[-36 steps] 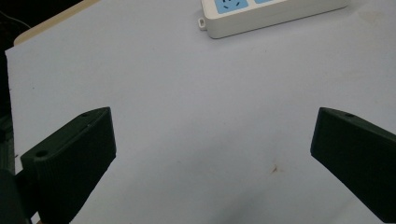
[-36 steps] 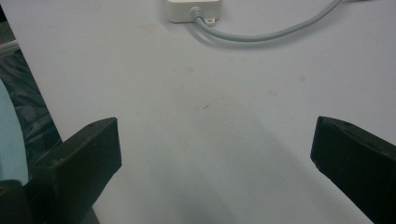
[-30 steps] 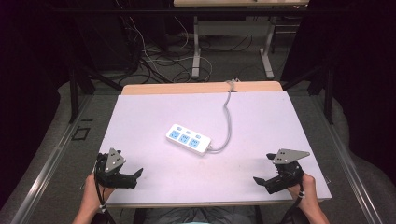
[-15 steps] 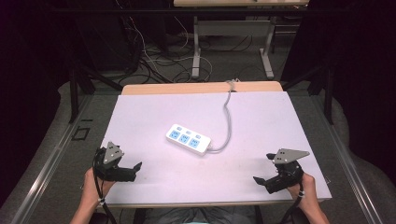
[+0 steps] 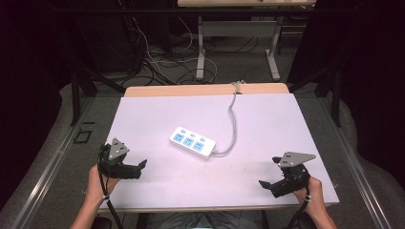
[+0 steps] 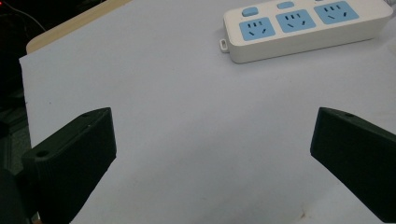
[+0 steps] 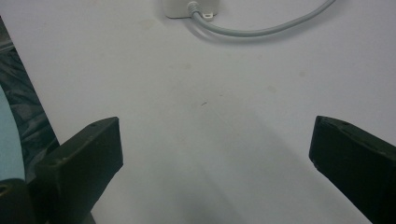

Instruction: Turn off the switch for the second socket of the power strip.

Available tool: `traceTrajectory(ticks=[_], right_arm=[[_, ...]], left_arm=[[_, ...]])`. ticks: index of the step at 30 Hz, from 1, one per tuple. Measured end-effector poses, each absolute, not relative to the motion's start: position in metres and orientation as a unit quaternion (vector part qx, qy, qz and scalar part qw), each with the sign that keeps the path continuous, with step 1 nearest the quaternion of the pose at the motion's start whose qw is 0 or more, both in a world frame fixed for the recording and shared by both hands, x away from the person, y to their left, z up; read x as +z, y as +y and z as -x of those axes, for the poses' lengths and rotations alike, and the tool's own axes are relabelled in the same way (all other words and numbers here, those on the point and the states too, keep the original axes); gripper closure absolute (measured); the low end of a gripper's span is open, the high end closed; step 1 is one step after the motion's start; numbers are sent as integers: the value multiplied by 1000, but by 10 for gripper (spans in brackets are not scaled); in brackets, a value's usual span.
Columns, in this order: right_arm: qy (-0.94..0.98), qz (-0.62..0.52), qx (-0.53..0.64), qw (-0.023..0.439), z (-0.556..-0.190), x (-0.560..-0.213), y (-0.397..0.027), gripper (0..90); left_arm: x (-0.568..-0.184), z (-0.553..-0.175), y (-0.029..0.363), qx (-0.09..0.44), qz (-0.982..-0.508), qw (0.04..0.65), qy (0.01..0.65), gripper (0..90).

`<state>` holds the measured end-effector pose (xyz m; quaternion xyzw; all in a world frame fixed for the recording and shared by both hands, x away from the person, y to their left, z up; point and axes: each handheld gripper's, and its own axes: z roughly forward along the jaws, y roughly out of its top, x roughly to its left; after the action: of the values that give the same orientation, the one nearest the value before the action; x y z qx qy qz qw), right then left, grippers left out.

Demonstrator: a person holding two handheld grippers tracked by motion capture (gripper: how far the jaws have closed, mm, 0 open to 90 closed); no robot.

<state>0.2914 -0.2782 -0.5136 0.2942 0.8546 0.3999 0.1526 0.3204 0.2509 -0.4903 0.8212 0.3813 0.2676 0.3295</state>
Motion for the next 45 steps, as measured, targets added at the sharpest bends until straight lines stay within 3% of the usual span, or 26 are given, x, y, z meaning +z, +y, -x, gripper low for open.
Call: traceTrajectory(ticks=[45], right_arm=[[854, -296, 400, 153, -292, -515, -277, 30]], left_arm=[[-492, -373, 218, 248, -832, 328, 372, 2]])
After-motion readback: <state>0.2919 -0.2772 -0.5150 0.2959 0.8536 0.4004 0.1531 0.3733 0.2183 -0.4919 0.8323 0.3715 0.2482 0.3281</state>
